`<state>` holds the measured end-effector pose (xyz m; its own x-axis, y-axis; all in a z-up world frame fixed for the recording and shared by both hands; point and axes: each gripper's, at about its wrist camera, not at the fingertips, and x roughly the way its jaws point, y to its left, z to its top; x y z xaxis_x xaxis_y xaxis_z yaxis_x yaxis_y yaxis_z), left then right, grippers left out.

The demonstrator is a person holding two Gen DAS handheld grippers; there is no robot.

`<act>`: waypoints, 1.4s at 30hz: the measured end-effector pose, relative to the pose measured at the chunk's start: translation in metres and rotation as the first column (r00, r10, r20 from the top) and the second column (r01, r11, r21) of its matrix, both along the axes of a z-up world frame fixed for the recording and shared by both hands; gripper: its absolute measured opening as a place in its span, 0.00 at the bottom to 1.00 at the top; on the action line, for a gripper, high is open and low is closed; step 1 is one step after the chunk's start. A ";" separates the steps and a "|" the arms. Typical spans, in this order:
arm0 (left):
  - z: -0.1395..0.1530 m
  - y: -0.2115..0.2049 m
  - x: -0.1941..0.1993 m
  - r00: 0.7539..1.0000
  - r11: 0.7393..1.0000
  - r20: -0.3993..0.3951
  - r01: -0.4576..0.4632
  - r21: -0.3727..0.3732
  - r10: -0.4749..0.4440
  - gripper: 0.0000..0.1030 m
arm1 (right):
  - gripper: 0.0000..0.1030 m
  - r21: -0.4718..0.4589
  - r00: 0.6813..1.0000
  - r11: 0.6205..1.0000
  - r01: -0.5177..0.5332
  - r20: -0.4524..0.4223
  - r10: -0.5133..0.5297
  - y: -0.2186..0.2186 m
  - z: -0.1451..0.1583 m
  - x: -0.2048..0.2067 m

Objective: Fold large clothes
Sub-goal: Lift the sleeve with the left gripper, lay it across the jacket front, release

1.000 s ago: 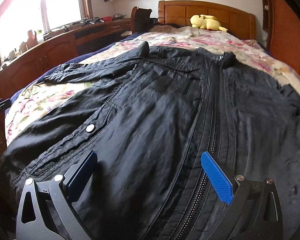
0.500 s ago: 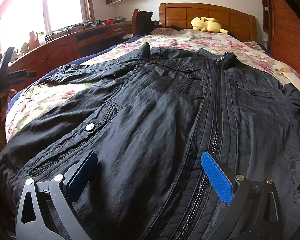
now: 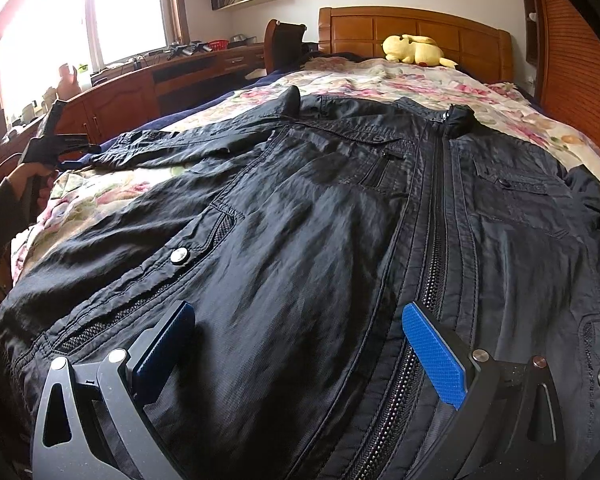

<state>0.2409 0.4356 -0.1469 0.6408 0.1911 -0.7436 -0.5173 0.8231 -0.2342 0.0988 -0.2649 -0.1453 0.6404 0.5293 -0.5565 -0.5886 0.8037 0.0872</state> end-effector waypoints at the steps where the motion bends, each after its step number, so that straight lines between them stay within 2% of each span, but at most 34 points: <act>1: -0.002 0.004 0.002 1.000 1.000 0.001 -0.011 -0.018 0.011 0.65 | 1.00 0.000 1.000 1.000 0.000 0.000 0.000 0.000 0.000 0.000; 4: -0.009 0.009 0.007 1.000 0.998 -0.002 -0.027 -0.049 0.026 0.60 | 1.00 0.002 1.000 1.000 0.000 0.000 0.000 0.000 0.000 0.000; 7: -0.011 0.006 0.011 1.000 0.999 -0.006 -0.024 -0.042 0.023 0.46 | 1.00 0.004 1.000 1.000 -0.001 -0.001 0.001 0.000 0.000 0.000; 8: -0.012 0.006 0.012 1.000 0.999 -0.004 -0.014 -0.048 0.014 0.26 | 1.00 0.005 1.000 1.000 -0.001 -0.001 0.001 0.001 0.000 0.000; 9: -0.013 0.003 0.014 1.000 0.998 -0.002 0.005 -0.068 -0.006 0.13 | 1.00 0.005 1.000 1.000 -0.001 -0.001 0.001 0.001 0.000 0.000; 10: -0.012 0.000 0.016 1.000 0.997 -0.002 0.020 -0.079 -0.020 0.13 | 1.00 0.004 1.000 1.000 -0.001 -0.001 0.001 0.000 0.000 0.000; 12: 0.000 -0.011 0.020 0.999 0.998 0.006 0.046 -0.036 -0.046 0.11 | 1.00 0.005 1.000 1.000 -0.001 -0.001 0.001 0.000 0.000 0.000; 15: 0.032 -0.036 0.026 0.994 0.995 0.043 0.099 0.019 -0.099 0.10 | 1.00 0.008 1.000 1.000 -0.002 -0.002 0.002 0.001 -0.001 0.000; 20: 0.098 -0.099 0.040 0.967 0.972 0.121 0.212 0.100 -0.223 0.10 | 1.00 0.017 1.000 1.000 -0.003 -0.004 0.003 0.001 -0.001 0.001; 24: 0.145 -0.166 0.049 0.924 0.935 0.171 0.318 0.155 -0.342 0.10 | 1.00 0.031 1.000 1.000 -0.006 -0.005 0.006 -0.002 -0.001 0.001; 29: 0.191 -0.266 0.051 0.839 0.856 0.198 0.464 0.228 -0.508 0.10 | 1.00 0.066 1.000 0.998 -0.015 -0.012 0.016 -0.007 -0.002 0.002; 34: 0.204 -0.333 0.036 0.779 0.798 0.193 0.550 0.246 -0.596 0.10 | 1.00 0.109 0.999 0.994 -0.026 -0.024 0.029 -0.011 -0.004 0.004; 40: 0.182 -0.369 0.019 0.769 0.769 0.121 0.588 0.252 -0.628 0.10 | 1.00 0.111 0.999 0.993 -0.030 -0.033 0.034 -0.007 -0.006 0.006; 42: 0.171 -0.380 0.012 0.764 0.758 0.092 0.604 0.246 -0.639 0.14 | 1.00 0.114 0.999 0.993 -0.030 -0.031 0.034 -0.007 -0.006 0.007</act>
<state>0.2527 0.0559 0.0242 0.7738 -0.1662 -0.6113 0.1553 0.9853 -0.0713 0.1054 -0.2721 -0.1513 0.6046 0.6099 -0.5123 -0.6089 0.7686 0.1964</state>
